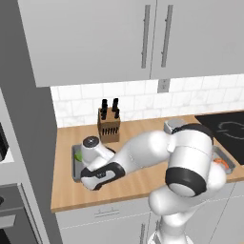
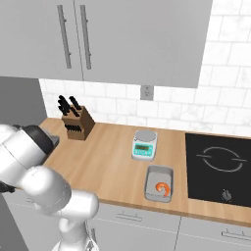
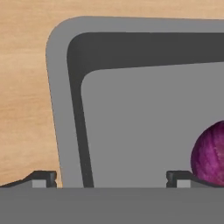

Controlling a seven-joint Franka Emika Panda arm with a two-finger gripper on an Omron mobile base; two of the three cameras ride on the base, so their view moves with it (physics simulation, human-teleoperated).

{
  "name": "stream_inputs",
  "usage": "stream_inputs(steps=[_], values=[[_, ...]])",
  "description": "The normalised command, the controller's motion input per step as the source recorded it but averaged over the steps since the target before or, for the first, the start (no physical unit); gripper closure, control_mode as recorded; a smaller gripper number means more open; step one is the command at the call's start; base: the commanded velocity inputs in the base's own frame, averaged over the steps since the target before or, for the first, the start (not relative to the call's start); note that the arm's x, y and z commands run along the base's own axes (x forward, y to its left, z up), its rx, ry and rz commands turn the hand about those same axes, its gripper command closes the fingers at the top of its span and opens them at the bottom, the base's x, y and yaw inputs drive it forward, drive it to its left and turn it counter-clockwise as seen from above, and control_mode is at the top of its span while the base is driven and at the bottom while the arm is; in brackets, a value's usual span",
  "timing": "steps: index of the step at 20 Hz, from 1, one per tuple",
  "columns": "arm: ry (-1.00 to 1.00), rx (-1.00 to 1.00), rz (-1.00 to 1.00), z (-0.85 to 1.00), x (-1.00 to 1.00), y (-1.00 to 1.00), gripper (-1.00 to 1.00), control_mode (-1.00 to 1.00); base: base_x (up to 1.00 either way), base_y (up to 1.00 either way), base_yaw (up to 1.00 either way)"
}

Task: Take the meat container that has the shrimp and place it on the second highest rack of the freezer. Then take the vegetable container that has the onion and lemon wedge and place it on the highest rack of the freezer.

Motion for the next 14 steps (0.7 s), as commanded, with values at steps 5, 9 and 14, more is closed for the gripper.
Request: stream_inputs(steps=[5,9,14], values=[[0.00,0.00,0.00,-0.10,0.19,0.06,1.00,-1.00,0.00,0.00,0.00],[0.01,0.00,0.02,-0.07,-0.02,0.00,1.00,-1.00,0.00,0.00,0.00],[0.00,0.00,0.14,0.01,-0.19,0.00,1.00,-1.00,0.00,0.00,0.00]])
